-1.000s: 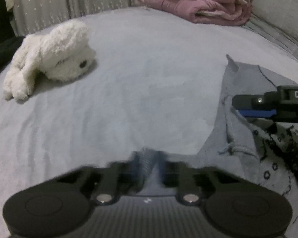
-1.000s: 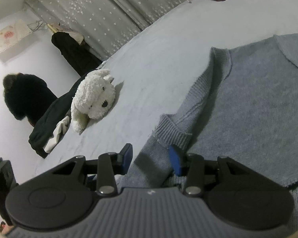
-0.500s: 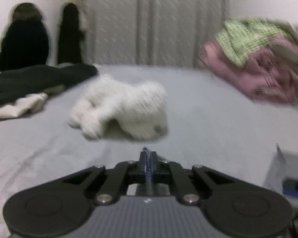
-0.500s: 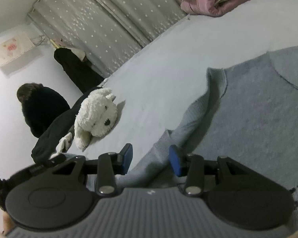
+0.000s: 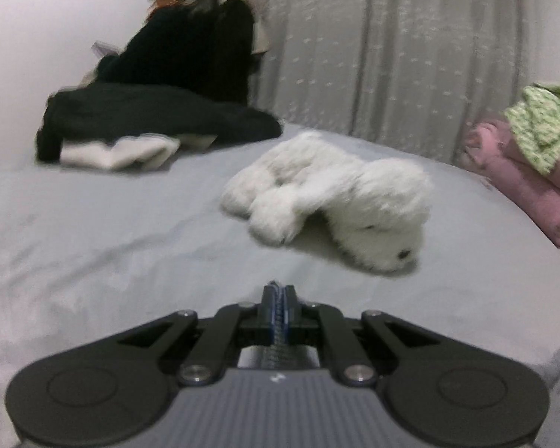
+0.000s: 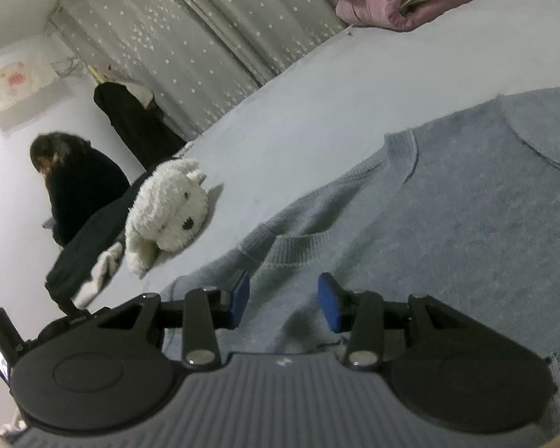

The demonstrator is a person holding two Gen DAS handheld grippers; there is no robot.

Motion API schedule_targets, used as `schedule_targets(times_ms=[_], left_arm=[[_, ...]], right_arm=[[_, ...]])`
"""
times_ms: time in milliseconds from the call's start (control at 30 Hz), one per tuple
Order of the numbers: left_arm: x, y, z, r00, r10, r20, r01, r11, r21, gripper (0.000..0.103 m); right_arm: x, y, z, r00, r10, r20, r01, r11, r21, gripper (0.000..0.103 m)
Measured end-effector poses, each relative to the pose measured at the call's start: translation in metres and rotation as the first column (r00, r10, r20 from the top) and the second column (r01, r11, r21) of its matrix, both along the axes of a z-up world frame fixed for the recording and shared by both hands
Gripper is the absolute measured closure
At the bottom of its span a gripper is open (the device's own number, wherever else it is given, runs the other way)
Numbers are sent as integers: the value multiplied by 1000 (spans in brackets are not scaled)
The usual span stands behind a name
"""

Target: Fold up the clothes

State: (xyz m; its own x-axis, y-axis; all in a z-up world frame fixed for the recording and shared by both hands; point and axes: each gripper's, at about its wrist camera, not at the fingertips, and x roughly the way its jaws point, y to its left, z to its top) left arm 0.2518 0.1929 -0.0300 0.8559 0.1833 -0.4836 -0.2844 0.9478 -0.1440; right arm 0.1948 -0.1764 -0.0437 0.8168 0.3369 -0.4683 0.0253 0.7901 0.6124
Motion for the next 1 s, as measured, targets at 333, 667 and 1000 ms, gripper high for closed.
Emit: schedule_targets(times_ms=[333, 667, 1000], left_arm=[[3, 23, -19, 997, -76, 6, 75, 968, -240, 99], [-4, 47, -5, 928, -363, 84, 362, 821, -441, 100], [-33, 49, 16, 679, -618, 396, 733, 549, -401, 100]], right_arm=[[2, 28, -3, 999, 41, 25, -35, 977, -211, 43], [34, 63, 39, 993, 116, 29, -100, 938, -332, 40], [133, 89, 56, 963, 234, -136, -271, 841, -467, 41]])
